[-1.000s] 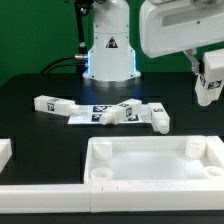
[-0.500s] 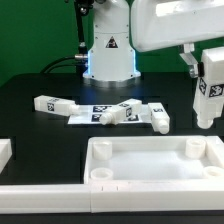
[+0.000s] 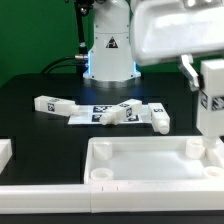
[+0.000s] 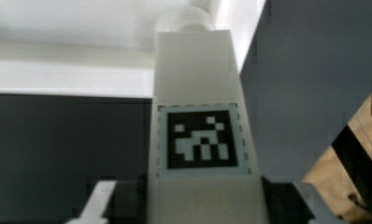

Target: Assemble desk

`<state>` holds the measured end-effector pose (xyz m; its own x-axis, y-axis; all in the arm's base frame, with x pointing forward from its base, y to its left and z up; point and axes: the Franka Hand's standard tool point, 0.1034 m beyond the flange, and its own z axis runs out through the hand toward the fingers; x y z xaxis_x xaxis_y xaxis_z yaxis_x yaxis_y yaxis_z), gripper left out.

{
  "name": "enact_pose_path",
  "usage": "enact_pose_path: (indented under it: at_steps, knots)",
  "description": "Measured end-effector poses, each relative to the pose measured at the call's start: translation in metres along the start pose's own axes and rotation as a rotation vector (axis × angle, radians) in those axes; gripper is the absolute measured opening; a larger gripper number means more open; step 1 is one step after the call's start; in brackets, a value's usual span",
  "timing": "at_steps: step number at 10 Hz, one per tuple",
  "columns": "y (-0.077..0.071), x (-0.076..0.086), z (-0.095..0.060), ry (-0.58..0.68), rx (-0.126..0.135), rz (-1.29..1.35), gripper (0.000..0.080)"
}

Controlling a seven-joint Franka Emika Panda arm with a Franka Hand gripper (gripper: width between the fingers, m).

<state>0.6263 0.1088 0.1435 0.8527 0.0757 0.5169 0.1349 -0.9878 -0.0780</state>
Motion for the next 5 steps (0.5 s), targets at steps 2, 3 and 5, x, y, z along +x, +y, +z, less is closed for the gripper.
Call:
enact_pose_path:
  at_steps: [2, 3, 5]
  knots:
    - [-0.0014, -0.0017, 0.0037, 0.008, -0.001, 0.002, 0.0285]
    - [-0.0010, -0.0017, 0.0037, 0.008, -0.001, 0.002, 0.0285]
    - [0.0017, -0.0062, 0.0057, -0.001, -0.005, -0.004, 0.0285]
